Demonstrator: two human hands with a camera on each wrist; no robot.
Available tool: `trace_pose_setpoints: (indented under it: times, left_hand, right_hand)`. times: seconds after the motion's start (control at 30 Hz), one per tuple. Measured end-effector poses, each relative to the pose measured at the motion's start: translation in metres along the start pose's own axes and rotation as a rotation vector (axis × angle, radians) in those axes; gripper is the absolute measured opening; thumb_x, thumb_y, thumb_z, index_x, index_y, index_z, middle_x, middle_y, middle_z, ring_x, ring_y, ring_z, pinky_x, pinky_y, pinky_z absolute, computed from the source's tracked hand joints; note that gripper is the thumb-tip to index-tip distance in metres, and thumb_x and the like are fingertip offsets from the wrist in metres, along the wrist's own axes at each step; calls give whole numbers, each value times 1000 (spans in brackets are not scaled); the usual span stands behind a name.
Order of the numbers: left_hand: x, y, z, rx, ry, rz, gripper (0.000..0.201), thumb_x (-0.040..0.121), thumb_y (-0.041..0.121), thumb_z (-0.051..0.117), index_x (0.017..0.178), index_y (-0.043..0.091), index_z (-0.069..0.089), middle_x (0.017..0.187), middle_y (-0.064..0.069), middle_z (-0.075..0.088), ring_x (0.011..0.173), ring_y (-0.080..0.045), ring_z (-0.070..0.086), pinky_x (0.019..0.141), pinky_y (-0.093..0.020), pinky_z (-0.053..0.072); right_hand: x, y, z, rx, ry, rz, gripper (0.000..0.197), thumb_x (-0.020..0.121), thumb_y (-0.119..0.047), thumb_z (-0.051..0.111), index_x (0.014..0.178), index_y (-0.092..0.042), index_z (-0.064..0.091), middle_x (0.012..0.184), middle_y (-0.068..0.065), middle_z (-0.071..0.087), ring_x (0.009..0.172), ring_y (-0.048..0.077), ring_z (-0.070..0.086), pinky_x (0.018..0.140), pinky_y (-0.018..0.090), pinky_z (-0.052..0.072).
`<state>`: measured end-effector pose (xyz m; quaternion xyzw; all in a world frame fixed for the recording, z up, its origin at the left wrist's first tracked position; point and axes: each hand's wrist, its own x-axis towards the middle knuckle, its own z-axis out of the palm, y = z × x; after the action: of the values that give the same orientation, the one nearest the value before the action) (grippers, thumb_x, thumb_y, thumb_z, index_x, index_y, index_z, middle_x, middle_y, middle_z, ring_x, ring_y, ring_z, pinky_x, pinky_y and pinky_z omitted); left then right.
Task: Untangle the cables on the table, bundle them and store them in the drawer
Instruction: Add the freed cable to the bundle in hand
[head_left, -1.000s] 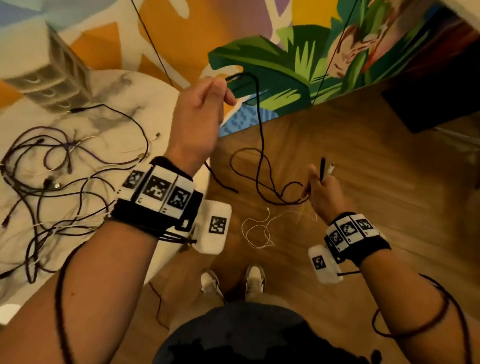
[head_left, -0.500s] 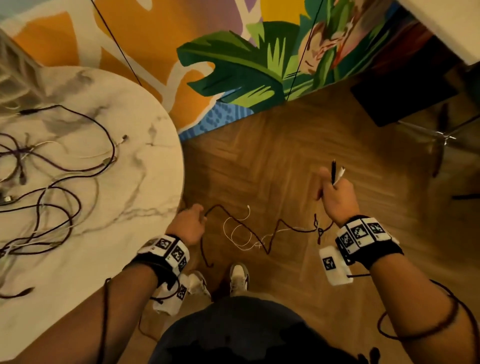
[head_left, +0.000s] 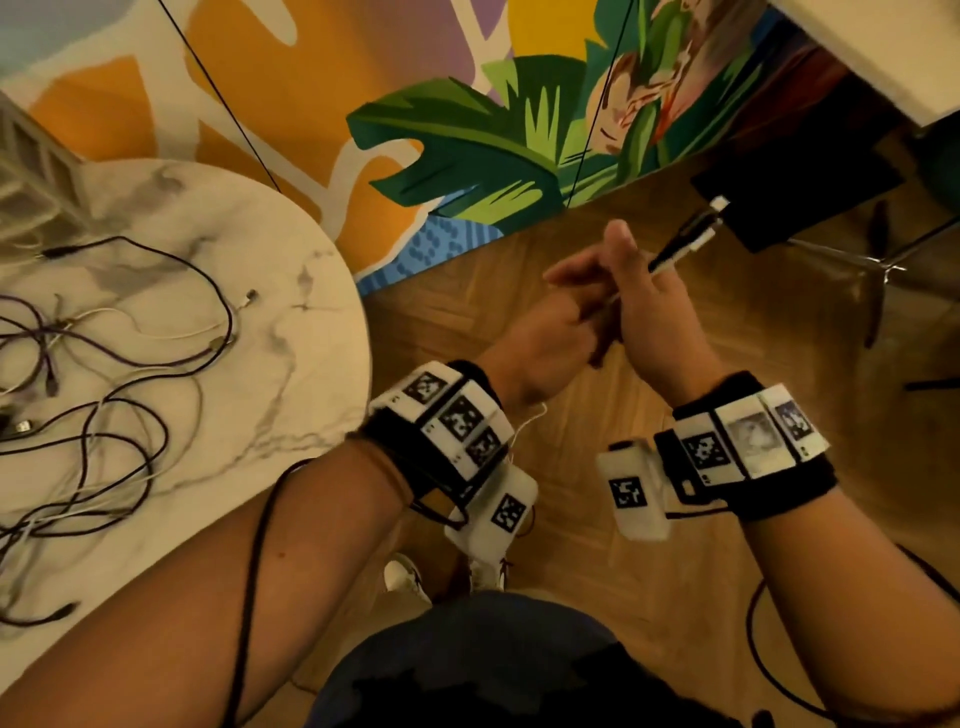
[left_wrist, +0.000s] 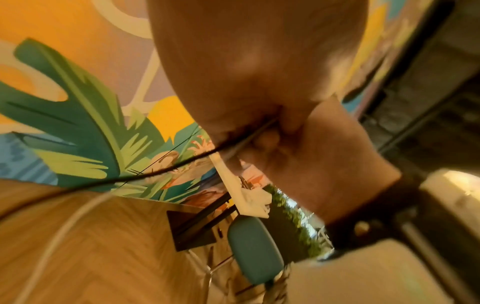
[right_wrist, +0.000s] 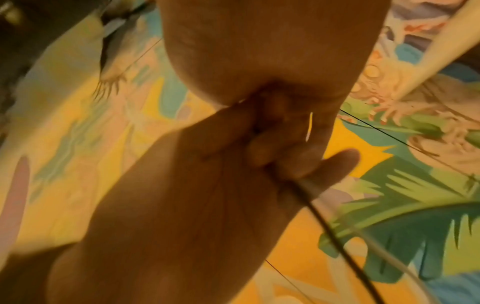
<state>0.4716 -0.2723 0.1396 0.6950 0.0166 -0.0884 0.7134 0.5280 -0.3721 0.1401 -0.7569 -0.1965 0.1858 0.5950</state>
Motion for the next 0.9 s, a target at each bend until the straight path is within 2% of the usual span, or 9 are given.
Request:
trace_pose_setpoints:
  times: [0.07, 0.13, 0.27, 0.33, 0.43, 0.57, 0.73, 0.8, 0.9]
  left_hand:
    - [-3, 15, -14, -63, 116, 4, 25, 101, 15, 32, 97, 12, 56, 82, 1, 57, 68, -1, 57, 62, -13, 47]
    - [-7, 28, -29, -7, 246, 0, 33, 101, 22, 36, 73, 15, 52, 66, 1, 50, 57, -6, 50, 53, -15, 43]
    - [-20, 43, -63, 448, 324, 149, 45, 100, 24, 41, 55, 22, 36, 48, 9, 33, 43, -5, 30, 47, -20, 26]
    - [-25, 56, -75, 809, 342, 239, 46, 99, 28, 42, 54, 28, 32, 46, 11, 30, 42, -7, 30, 45, -19, 21]
    - [-42, 77, -101, 1257, 376, 352, 40, 97, 36, 38, 60, 24, 31, 47, 11, 26, 41, -8, 27, 43, -28, 15]
    - [-57, 70, -116, 1454, 448, 428, 36, 95, 34, 39, 65, 16, 46, 49, 0, 34, 43, -20, 29, 44, -24, 14]
    - [-56, 22, -87, 1324, 395, 291, 43, 93, 43, 36, 65, 15, 53, 49, 1, 44, 46, -16, 33, 43, -25, 16]
    - [-49, 9, -81, 1169, 418, 154, 46, 96, 45, 34, 68, 14, 55, 53, 7, 40, 51, -17, 40, 47, -30, 24]
    - [-36, 7, -79, 857, 420, 21, 42, 96, 46, 40, 74, 16, 57, 63, 7, 51, 61, -13, 49, 58, -27, 33]
  right_hand:
    - [0, -3, 3, 218, -229, 42, 50, 98, -46, 23, 101, -15, 62, 89, 6, 69, 76, 26, 67, 68, 31, 57]
    - [-3, 7, 16, 368, -400, 116, 43, 91, -55, 31, 97, -26, 62, 88, 3, 65, 74, 21, 65, 68, 30, 55]
    - [3, 55, 57, 11, -499, 173, 39, 86, -46, 60, 58, -21, 51, 58, -2, 41, 48, 6, 36, 49, 18, 31]
    - [1, 94, 55, -235, -372, 223, 43, 90, -35, 59, 53, -20, 43, 46, -10, 38, 38, 1, 31, 47, 21, 27]
    - [-5, 145, 36, -293, -116, 518, 46, 95, -32, 52, 51, -19, 46, 37, -9, 43, 37, 3, 40, 45, 23, 30]
    - [0, 153, 32, -423, -105, 624, 53, 97, -39, 46, 50, -15, 42, 48, 2, 40, 47, 15, 36, 48, 28, 26]
    - [19, 96, 58, -149, -53, 393, 51, 93, -36, 52, 46, -21, 39, 43, -6, 36, 40, 11, 33, 51, 29, 26]
    - [21, 65, 65, -76, -83, 255, 45, 93, -27, 52, 50, -23, 38, 50, -2, 34, 47, 13, 29, 53, 33, 24]
    - [16, 22, 67, -94, -159, 90, 39, 96, -21, 50, 57, -20, 46, 51, -5, 37, 45, 7, 29, 48, 26, 25]
